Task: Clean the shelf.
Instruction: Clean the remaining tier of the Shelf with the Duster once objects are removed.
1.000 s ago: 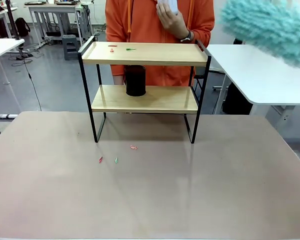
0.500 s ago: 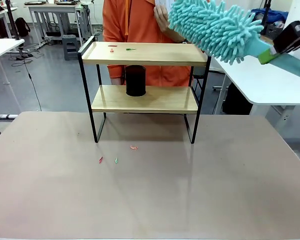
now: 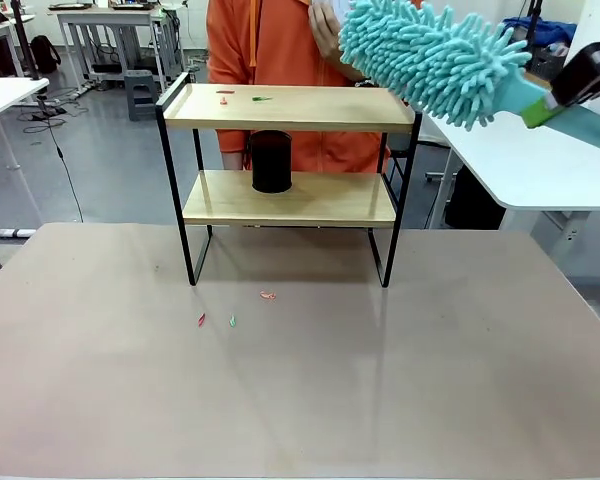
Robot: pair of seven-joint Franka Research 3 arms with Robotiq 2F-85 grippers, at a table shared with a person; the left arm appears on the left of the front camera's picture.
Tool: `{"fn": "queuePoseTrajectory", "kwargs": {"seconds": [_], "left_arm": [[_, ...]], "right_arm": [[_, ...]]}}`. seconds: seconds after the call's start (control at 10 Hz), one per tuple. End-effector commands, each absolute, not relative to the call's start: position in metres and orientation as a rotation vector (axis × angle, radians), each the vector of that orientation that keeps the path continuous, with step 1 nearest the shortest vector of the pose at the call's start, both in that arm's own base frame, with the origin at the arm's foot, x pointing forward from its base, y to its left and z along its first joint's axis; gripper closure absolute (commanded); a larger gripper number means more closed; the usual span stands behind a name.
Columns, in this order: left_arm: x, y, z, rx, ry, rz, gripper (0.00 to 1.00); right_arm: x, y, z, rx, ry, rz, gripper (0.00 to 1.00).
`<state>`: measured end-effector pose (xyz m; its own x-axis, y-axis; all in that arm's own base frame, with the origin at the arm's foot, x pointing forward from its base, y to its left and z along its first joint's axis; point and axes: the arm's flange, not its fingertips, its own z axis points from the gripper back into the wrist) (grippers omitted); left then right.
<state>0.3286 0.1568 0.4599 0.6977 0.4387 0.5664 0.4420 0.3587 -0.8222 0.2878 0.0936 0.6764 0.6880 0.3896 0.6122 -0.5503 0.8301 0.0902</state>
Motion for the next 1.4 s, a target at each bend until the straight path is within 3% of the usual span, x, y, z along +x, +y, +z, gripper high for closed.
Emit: {"fn": "queuePoseTrajectory", "kwargs": {"seconds": [0.0, 0.7, 1.3], "left_arm": [[0.328, 0.156, 0.463, -1.264, -0.859, 0.004, 0.00], [0.328, 0.156, 0.463, -1.264, -0.859, 0.004, 0.00], [0.328, 0.156, 0.463, -1.264, -0.859, 0.004, 0.00]], "right_arm": [[0.326, 0.129, 0.690, 0.223, -0.593, 0.503, 0.88], [0.400, 0.236, 0.664, 0.083, -0.565, 0.452, 0.88], [0.429, 0.300, 0.654, 0.153, -0.520, 0.582, 0.88]]}}
